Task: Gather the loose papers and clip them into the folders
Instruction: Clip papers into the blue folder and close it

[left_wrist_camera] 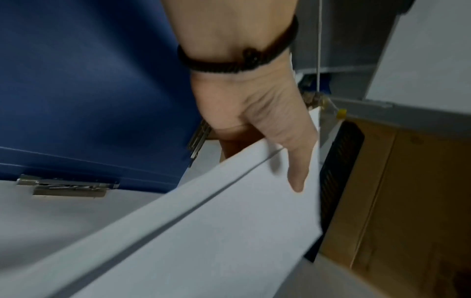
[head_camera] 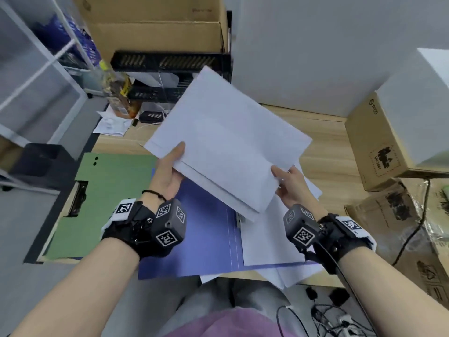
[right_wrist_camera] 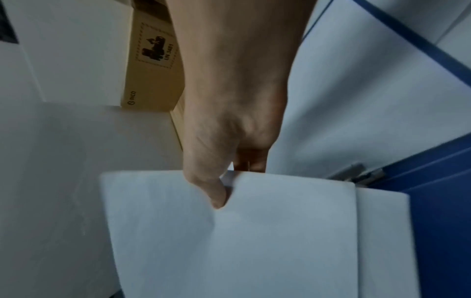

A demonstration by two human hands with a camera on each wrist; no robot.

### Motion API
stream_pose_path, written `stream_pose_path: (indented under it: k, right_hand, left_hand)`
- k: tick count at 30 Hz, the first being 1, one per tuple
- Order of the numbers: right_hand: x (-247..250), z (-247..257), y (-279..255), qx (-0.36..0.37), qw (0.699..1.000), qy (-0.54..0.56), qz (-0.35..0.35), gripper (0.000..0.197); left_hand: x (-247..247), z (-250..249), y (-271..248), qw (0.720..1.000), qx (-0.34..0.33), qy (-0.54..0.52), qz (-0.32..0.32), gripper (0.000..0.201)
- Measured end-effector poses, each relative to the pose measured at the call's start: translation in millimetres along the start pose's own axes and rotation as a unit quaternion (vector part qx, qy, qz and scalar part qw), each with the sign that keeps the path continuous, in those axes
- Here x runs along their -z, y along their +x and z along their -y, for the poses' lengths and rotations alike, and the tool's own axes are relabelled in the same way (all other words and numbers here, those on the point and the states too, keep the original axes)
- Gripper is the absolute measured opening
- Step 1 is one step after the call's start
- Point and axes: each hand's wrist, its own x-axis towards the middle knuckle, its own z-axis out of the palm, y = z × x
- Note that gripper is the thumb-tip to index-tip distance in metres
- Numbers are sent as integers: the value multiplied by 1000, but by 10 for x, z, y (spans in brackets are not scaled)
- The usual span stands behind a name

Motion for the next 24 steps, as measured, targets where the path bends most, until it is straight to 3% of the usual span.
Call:
stream_pose_path:
  k: [4,8,10,12,14,19,24]
  right_hand:
    - [50,29,3,21,997,-70,-24,24]
    - [69,7,-31,8,998,-58,-23,26]
    - [81,5,-51,12,998,-52,-19,27]
    - [71,40,-86,28,997,-69,-14,24]
    - [43,106,-102,50,996,-79,-10,25]
    - [-5,358,-85,137,989,-52,-9,27]
    - [141,230,-19,115,981,-154,-35,32]
  left_hand:
    - [274,-111,17,999,4,2,-37,44]
    - [393,-159,25,998,53,25,-5,35]
    - [403,-161,26,987,76,132,47,29]
    - [383,-143,22,955,96,263,100,28]
    - [328,-119,63,939,76,318,103,43]
    - [2,-140,81,962,-8,257,93,30]
    - [82,45,60,961,-19,267,71,46]
